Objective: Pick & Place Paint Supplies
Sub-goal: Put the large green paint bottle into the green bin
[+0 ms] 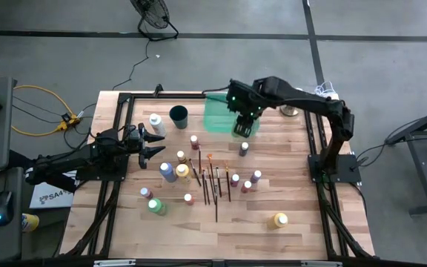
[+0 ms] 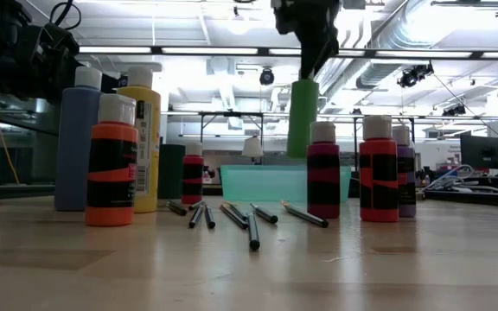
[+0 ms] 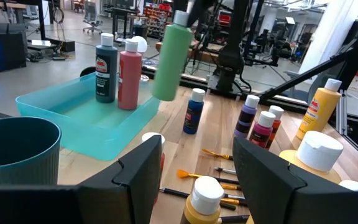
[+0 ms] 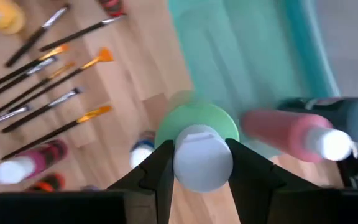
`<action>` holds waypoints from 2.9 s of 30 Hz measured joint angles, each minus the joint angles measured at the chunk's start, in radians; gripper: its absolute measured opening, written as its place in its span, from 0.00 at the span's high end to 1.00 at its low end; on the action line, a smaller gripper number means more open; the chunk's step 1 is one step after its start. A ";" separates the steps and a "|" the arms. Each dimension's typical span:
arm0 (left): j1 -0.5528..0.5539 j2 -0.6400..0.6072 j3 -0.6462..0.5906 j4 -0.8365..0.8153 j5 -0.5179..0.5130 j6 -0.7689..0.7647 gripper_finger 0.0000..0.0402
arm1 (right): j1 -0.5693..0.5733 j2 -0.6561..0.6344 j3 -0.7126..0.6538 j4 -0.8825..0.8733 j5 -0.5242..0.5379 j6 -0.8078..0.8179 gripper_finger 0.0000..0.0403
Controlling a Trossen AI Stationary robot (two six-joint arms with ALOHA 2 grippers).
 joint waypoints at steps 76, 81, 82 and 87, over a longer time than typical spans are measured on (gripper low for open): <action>0.000 0.000 0.000 0.000 0.000 0.000 0.52 | -0.190 0.000 -0.301 0.124 -0.001 0.006 0.54; 0.000 0.000 0.000 0.000 0.000 0.000 0.52 | -0.190 -0.002 -0.283 0.078 -0.001 0.002 0.52; 0.000 0.000 0.000 0.000 0.000 0.000 0.52 | -0.190 -0.006 -0.279 0.077 -0.001 0.002 0.52; 0.000 0.000 0.000 0.000 0.000 0.000 0.52 | -0.190 -0.061 -0.271 0.079 0.002 0.002 0.53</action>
